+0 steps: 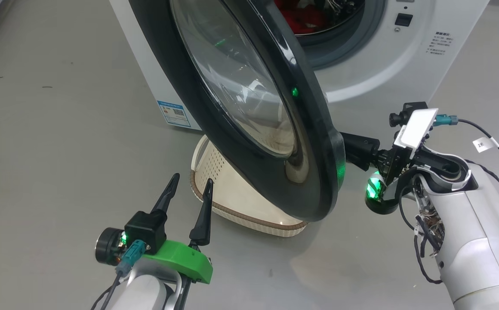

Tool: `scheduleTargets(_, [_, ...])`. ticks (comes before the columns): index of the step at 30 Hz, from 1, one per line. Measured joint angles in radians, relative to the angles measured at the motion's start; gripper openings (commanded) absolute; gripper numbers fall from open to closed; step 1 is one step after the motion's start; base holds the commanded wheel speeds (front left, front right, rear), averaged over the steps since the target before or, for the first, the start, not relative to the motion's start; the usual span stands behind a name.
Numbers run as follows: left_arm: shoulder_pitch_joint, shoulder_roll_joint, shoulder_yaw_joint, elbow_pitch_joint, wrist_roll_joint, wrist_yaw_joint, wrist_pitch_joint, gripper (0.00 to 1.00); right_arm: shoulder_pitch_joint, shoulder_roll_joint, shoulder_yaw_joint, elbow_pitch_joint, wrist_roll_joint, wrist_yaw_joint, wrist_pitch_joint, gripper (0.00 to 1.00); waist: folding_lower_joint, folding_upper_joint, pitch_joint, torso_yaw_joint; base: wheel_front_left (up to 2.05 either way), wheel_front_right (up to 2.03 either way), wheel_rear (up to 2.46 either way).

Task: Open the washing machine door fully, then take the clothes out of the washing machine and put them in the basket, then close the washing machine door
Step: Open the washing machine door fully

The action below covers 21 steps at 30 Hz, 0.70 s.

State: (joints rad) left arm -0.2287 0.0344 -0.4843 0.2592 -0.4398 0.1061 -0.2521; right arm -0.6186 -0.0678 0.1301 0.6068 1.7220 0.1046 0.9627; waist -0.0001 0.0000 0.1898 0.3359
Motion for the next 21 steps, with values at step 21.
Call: scheduleTargets(21, [0.03,0.002,-0.006,0.007,-0.008,0.0,0.0,1.0,0.081,0.001,0.199,-0.068,0.15,0.007,-0.042,0.0,0.0,0.0,-0.041,0.094,0.0,0.0,0.0])
